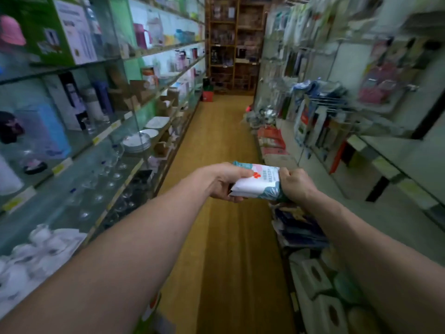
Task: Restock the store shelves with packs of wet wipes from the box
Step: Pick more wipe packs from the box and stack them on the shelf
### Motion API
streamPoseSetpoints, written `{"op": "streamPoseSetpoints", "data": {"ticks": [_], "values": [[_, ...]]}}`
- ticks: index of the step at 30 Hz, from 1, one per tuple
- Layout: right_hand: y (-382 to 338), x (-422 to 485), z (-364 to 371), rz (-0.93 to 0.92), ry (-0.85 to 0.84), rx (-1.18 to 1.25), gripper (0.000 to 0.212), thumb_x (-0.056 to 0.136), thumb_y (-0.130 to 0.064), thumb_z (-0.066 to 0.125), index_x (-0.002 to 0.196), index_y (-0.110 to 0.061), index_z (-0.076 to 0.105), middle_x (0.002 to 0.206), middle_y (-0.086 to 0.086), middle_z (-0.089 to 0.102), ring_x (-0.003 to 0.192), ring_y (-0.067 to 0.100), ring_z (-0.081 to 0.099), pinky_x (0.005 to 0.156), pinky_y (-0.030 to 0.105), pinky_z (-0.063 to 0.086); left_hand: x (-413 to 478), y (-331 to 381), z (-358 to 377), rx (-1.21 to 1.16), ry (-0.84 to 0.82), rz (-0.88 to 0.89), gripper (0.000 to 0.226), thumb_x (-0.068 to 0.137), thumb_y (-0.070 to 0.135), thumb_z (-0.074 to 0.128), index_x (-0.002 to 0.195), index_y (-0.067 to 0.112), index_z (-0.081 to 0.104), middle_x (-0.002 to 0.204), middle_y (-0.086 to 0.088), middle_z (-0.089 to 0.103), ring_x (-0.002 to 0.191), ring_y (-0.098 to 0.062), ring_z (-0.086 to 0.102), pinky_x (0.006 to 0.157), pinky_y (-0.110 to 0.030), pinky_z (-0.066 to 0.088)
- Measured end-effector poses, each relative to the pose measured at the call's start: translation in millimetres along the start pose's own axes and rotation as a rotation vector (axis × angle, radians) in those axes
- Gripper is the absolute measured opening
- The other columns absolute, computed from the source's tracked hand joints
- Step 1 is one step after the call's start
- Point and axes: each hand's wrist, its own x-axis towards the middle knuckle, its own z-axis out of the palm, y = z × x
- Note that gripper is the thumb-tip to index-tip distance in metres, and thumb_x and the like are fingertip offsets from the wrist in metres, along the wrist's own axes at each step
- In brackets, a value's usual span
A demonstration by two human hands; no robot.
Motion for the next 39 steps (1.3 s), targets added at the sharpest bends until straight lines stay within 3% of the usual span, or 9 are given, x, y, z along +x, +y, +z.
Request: {"op": "streamPoseSetpoints", "data": {"ticks": [3, 5, 7, 11, 16, 19, 24, 30, 39], "values": [[28, 2, -51, 0.027, 0.099, -0.028, 0.045, 0.102, -0.030, 0.033, 0.102, 0.005, 0.061, 0.106, 0.022, 0.062, 0.088, 0.037, 0.061, 0.071, 0.030, 0.048, 9, 24, 55, 0.006, -0.048, 0.033, 0.012, 0.097, 0.023, 0.056, 0.095, 0.011, 0.055, 0.081, -0.007, 0.062, 0.067, -0.019, 0.057, 0.056, -0.028, 0.044], [50, 6, -84, 0.050, 0.142, 0.011, 0.049, 0.098, -0.034, 0.033, 0.104, 0.005, 0.062, 0.109, 0.027, 0.063, 0.095, 0.045, 0.062, 0.082, 0.048, 0.052, 14, 40, 89, 0.019, -0.108, 0.041, 0.014, 0.098, 0.024, 0.055, 0.096, 0.010, 0.055, 0.082, -0.008, 0.062, 0.067, -0.018, 0.057, 0.055, -0.027, 0.043], [66, 3, -117, 0.059, 0.170, 0.024, 0.049, 0.097, -0.035, 0.031, 0.105, 0.004, 0.061, 0.106, 0.029, 0.064, 0.089, 0.045, 0.065, 0.072, 0.048, 0.056, 18, 56, 123, 0.041, -0.172, 0.046, 0.015, 0.098, 0.024, 0.055, 0.099, 0.009, 0.056, 0.083, -0.008, 0.064, 0.068, -0.018, 0.059, 0.055, -0.027, 0.044], [95, -15, -183, 0.136, 0.232, 0.100, 0.036, 0.101, -0.024, 0.030, 0.105, 0.001, 0.057, 0.091, 0.024, 0.065, 0.053, 0.030, 0.066, 0.034, 0.022, 0.043, 23, 84, 186, 0.095, -0.282, 0.054, 0.023, 0.098, 0.026, 0.055, 0.112, 0.009, 0.054, 0.085, -0.007, 0.065, 0.068, -0.016, 0.061, 0.052, -0.025, 0.047], [129, -39, -248, 0.210, 0.391, 0.048, 0.039, 0.101, -0.023, 0.033, 0.074, -0.005, 0.056, 0.068, 0.014, 0.060, 0.050, 0.025, 0.062, 0.043, 0.025, 0.046, 22, 112, 266, 0.188, -0.409, 0.101, 0.020, 0.100, 0.026, 0.049, 0.094, 0.008, 0.055, 0.085, -0.009, 0.060, 0.070, -0.018, 0.055, 0.060, -0.026, 0.041], [149, -44, -280, 0.227, 0.458, 0.053, 0.039, 0.101, -0.025, 0.034, 0.097, 0.004, 0.059, 0.094, 0.026, 0.065, 0.075, 0.039, 0.068, 0.063, 0.042, 0.058, 21, 126, 308, 0.234, -0.460, 0.131, 0.024, 0.102, 0.026, 0.045, 0.087, 0.009, 0.055, 0.082, -0.008, 0.059, 0.068, -0.018, 0.053, 0.058, -0.027, 0.040], [179, -55, -320, 0.315, 0.533, 0.130, 0.041, 0.104, -0.029, 0.029, 0.104, 0.003, 0.054, 0.080, 0.021, 0.065, 0.051, 0.025, 0.065, 0.037, 0.021, 0.045, 24, 144, 361, 0.311, -0.543, 0.150, 0.015, 0.093, 0.027, 0.060, 0.087, 0.013, 0.059, 0.078, -0.005, 0.064, 0.066, -0.015, 0.058, 0.043, -0.020, 0.049], [204, -63, -362, 0.386, 0.682, 0.169, 0.044, 0.104, -0.030, 0.027, 0.102, 0.003, 0.055, 0.072, 0.019, 0.064, 0.047, 0.023, 0.063, 0.035, 0.019, 0.042, 46, 172, 423, 0.386, -0.738, 0.212, 0.034, 0.093, 0.026, 0.061, 0.121, 0.008, 0.055, 0.088, -0.010, 0.063, 0.067, -0.018, 0.059, 0.043, -0.020, 0.049], [234, -93, -415, 0.576, 0.912, 0.157, 0.045, 0.104, -0.031, 0.028, 0.100, 0.003, 0.056, 0.063, 0.018, 0.063, 0.045, 0.022, 0.060, 0.034, 0.018, 0.041, 46, 202, 510, 0.493, -1.036, 0.291, 0.027, 0.094, 0.021, 0.054, 0.119, 0.011, 0.052, 0.097, -0.010, 0.061, 0.078, -0.019, 0.060, 0.058, -0.025, 0.054]]}}
